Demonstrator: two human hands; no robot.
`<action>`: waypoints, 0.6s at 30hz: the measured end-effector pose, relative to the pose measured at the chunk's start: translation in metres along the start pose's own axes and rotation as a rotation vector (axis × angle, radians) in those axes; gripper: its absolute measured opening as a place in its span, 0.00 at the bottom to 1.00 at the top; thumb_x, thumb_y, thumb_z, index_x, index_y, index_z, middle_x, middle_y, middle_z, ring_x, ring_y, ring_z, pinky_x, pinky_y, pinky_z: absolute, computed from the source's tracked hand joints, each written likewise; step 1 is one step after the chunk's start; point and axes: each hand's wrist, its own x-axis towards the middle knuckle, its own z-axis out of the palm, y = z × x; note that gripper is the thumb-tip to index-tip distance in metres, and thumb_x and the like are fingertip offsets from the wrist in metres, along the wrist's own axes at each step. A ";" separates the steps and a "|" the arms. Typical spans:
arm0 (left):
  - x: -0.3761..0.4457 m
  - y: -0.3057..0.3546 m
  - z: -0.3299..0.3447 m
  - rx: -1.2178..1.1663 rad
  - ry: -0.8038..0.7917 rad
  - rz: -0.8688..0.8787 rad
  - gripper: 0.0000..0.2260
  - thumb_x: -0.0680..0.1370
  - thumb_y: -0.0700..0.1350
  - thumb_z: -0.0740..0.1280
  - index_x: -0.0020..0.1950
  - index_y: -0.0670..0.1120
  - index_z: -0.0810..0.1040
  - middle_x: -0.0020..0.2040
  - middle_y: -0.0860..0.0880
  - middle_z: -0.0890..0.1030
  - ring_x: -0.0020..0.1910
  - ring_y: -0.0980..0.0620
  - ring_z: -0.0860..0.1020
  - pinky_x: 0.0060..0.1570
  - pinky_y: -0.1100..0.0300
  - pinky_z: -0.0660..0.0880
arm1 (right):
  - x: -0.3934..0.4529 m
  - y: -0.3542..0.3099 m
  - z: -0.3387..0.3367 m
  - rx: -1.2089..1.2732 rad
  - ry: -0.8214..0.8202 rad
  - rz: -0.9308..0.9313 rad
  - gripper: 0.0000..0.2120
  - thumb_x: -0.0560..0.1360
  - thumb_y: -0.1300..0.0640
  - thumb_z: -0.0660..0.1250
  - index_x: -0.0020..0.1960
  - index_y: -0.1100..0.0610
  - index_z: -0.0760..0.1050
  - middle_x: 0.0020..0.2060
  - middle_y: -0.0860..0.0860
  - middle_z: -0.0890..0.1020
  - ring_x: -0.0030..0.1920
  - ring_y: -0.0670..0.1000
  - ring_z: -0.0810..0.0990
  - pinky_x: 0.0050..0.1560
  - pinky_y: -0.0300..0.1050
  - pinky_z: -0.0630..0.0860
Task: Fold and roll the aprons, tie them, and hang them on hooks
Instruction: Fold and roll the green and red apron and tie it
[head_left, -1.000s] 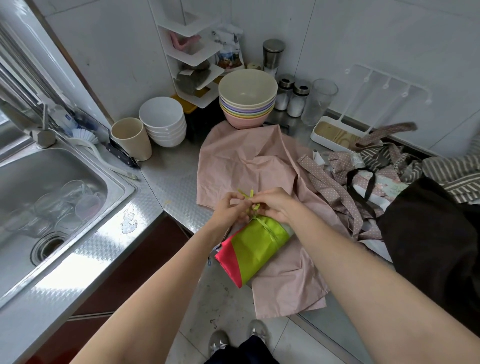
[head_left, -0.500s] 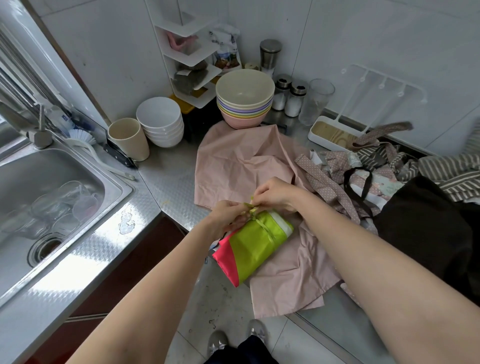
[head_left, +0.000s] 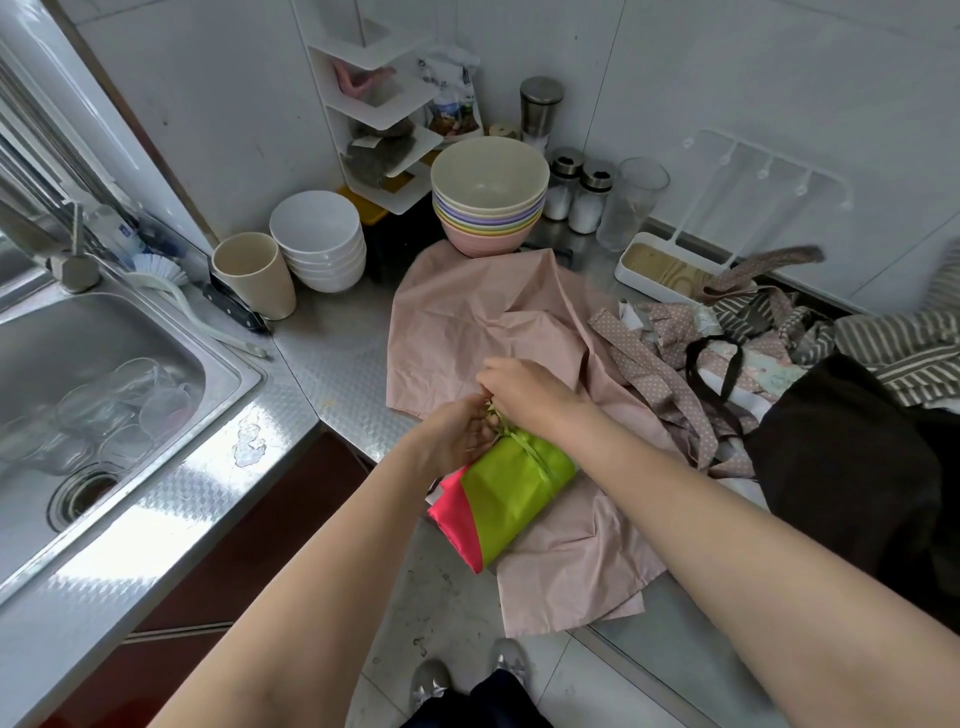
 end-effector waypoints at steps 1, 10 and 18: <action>0.000 0.000 -0.001 -0.015 -0.016 -0.008 0.15 0.80 0.51 0.58 0.34 0.47 0.69 0.21 0.55 0.73 0.18 0.61 0.69 0.30 0.69 0.67 | -0.001 0.001 0.001 -0.014 0.021 -0.030 0.04 0.72 0.67 0.61 0.46 0.64 0.74 0.48 0.59 0.74 0.49 0.60 0.76 0.45 0.51 0.71; 0.004 -0.006 -0.001 -0.085 0.163 0.050 0.15 0.78 0.41 0.63 0.31 0.44 0.67 0.16 0.53 0.66 0.13 0.59 0.63 0.17 0.71 0.65 | -0.006 0.009 0.002 0.241 0.015 -0.020 0.01 0.69 0.63 0.70 0.40 0.60 0.80 0.44 0.49 0.73 0.53 0.52 0.73 0.58 0.43 0.68; 0.019 -0.014 -0.007 -0.020 0.406 0.097 0.15 0.77 0.37 0.62 0.30 0.41 0.69 0.13 0.49 0.66 0.11 0.56 0.64 0.17 0.71 0.63 | -0.011 0.013 -0.011 0.678 -0.399 0.155 0.11 0.68 0.69 0.72 0.34 0.55 0.76 0.30 0.44 0.79 0.34 0.40 0.76 0.43 0.39 0.72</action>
